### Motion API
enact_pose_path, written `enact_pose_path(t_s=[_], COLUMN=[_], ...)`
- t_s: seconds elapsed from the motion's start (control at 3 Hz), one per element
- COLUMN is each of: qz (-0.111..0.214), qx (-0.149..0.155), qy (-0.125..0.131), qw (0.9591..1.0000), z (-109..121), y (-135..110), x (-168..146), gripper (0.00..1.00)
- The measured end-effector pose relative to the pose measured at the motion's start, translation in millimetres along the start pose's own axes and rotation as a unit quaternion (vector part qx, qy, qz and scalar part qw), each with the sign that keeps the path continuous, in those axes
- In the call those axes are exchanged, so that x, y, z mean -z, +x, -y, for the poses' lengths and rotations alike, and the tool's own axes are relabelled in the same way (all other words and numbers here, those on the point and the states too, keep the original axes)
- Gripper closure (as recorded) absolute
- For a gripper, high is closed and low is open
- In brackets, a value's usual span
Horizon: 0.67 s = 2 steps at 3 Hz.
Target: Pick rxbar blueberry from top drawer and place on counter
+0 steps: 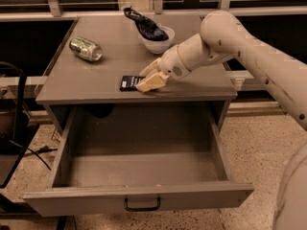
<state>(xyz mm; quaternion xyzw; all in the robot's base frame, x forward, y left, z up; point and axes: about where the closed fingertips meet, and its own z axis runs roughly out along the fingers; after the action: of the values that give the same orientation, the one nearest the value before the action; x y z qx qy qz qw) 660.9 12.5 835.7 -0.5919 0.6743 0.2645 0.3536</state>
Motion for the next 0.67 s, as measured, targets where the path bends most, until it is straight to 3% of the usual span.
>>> enact_pose_path(t_s=[0.33, 0.67], qz=[0.0, 0.0], qx=[0.0, 0.0], qy=[0.0, 0.0], qw=[1.0, 1.0], z=[0.0, 0.0], y=[0.0, 0.0], x=[-0.1, -0.1], gripper=[0.04, 0.0])
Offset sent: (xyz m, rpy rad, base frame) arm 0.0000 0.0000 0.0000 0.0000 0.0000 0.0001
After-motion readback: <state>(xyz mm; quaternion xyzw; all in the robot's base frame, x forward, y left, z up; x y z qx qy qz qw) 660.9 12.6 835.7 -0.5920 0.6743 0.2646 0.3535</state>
